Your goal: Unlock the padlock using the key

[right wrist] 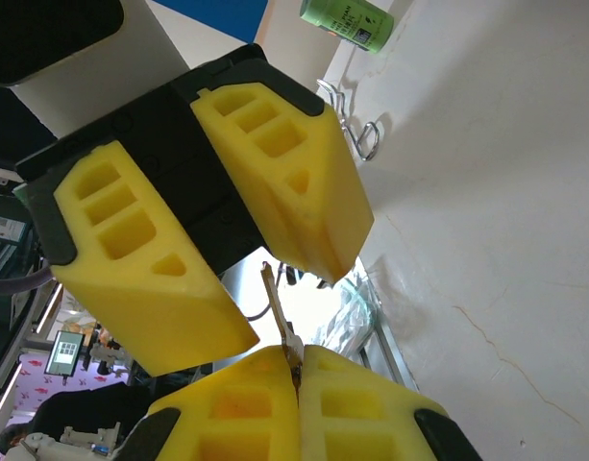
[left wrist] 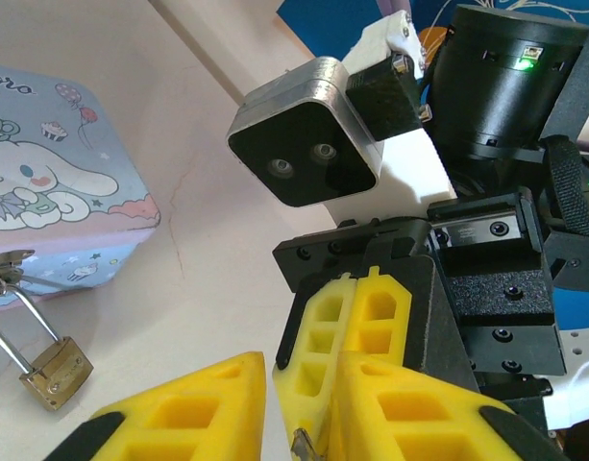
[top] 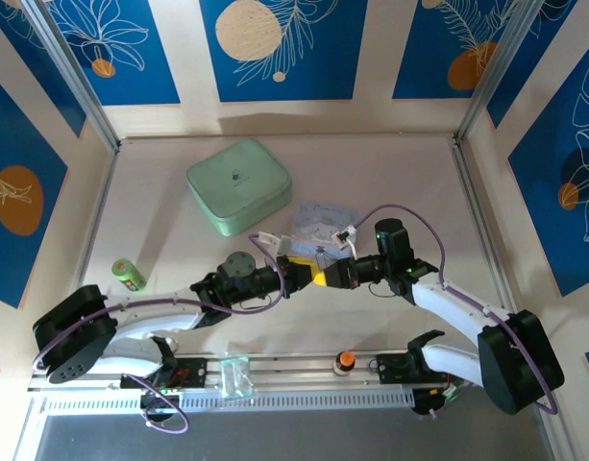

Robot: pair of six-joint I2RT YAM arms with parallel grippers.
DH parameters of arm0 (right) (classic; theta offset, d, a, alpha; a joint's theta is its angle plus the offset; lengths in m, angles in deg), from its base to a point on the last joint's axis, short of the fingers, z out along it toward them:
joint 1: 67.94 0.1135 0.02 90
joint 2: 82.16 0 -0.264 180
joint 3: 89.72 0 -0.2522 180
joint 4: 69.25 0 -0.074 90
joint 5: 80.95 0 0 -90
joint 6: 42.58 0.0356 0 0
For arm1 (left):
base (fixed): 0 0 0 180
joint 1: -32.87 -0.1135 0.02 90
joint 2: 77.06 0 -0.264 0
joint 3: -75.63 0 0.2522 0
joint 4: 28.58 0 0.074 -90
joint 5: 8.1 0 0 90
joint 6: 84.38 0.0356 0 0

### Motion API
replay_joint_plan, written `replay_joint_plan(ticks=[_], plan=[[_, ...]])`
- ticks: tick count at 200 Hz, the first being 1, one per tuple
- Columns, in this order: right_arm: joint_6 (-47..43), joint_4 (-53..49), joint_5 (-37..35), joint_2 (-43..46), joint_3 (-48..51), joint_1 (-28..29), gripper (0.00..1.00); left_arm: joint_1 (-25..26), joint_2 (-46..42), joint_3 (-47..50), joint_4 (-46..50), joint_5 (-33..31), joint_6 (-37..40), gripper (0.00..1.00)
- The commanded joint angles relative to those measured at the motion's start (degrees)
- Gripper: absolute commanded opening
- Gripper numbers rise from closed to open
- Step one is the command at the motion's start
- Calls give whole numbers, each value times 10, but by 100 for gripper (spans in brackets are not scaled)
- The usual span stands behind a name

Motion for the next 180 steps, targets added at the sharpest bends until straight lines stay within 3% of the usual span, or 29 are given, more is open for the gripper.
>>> replay_joint_plan(ticks=[1,30,43,74,83,89,94,99,118,151,180], plan=[[4,9,15,5,-9,1,0,-4,4,5,-27,4,-6,20],[11,11,11,8,-10,0,0,-4,3,4,-25,7,-7,11],[22,17,4,12,-11,2,0,-5,-1,4,-19,5,-6,0],[36,15,-36,38,-11,9,3,-8,-3,3,-21,3,-18,0],[42,15,-46,43,-12,9,17,-9,-4,3,-26,1,-24,0],[50,12,-59,46,-12,9,36,-10,-5,3,-30,-1,-28,0],[59,7,-75,50,-13,9,57,-10,-5,3,-34,-4,-35,0],[68,2,-92,53,-14,9,71,-10,-6,3,-37,-9,-43,0],[97,-11,-141,69,-17,12,100,-10,-10,-2,-24,-51,-93,0],[204,62,-242,92,18,42,100,-9,-12,11,-73,-118,-206,0],[335,177,-348,102,68,86,86,-7,-2,31,-136,-177,-287,0]])
